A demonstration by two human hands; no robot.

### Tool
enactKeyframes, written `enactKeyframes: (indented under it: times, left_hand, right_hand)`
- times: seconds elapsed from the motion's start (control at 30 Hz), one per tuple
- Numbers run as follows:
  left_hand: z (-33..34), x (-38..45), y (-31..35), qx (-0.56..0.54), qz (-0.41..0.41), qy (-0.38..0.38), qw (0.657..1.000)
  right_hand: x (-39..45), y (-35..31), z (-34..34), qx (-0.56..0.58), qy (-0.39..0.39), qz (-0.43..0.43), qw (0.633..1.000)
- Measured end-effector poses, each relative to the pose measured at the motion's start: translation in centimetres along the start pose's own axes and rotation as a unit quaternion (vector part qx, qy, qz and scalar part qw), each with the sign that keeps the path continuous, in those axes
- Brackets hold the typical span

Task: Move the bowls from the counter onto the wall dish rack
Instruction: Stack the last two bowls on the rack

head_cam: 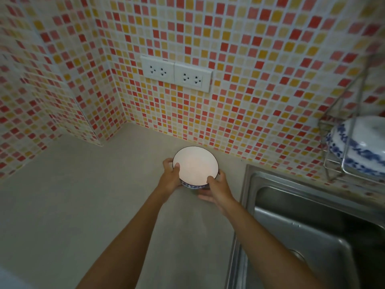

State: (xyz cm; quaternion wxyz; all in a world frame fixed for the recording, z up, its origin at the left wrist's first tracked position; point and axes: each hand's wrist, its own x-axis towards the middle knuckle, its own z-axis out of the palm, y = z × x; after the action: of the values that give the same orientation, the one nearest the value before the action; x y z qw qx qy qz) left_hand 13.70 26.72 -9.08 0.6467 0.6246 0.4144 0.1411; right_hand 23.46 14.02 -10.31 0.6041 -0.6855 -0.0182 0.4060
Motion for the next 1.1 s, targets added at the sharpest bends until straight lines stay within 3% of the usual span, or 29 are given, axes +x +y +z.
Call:
enactKeyframes:
  times: [0.1,0.27,0.47,0.6,0.7,0.8,0.93,1.0,1.1]
  left_hand:
    - [1.8,-3.7,0.4,0.028,0.042,-0.042,0.998]
    - [7.3,-10.9,0.4,0.026,0.092,-0.101,0.990]
    - [14.7,-17.1,-1.4,0.013,0.111,-0.178,0.978]
    - [19.4,-20.4,-3.8,0.022,0.081,-0.215,0.973]
    - [22.0,-22.9,-6.8,0.096,0.119,-0.212,0.965]
    - [22.9,-24.8,-11.0,0.278,0.159,-0.199,0.926]
    - [22.5,-26.1,-17.3,0.503,0.229,-0.195,0.810]
    - [22.4,-26.7,-19.2,0.552,0.238,-0.187,0.777]
    - [22.3,-27.3,-19.4,0.572,0.238,-0.180,0.764]
  right_hand:
    - [-3.3,0.3,-2.9,0.040,0.026,-0.005,0.999]
    - [-9.1,1.4,-9.4,0.216,0.019,-0.005,0.976]
    - [-15.8,4.3,-18.5,0.228,0.014,0.003,0.973]
    - [-19.5,6.5,-24.6,0.229,0.039,-0.017,0.973]
    - [-21.2,8.5,-28.8,0.208,0.067,-0.019,0.976]
    - [-22.5,10.4,-32.6,0.214,0.114,0.010,0.970]
    - [-24.0,12.5,-36.5,0.211,0.139,0.021,0.967]
    - [-24.5,13.3,-37.8,0.202,0.146,0.022,0.968]
    - [-24.9,14.6,-39.0,0.193,0.153,0.039,0.968]
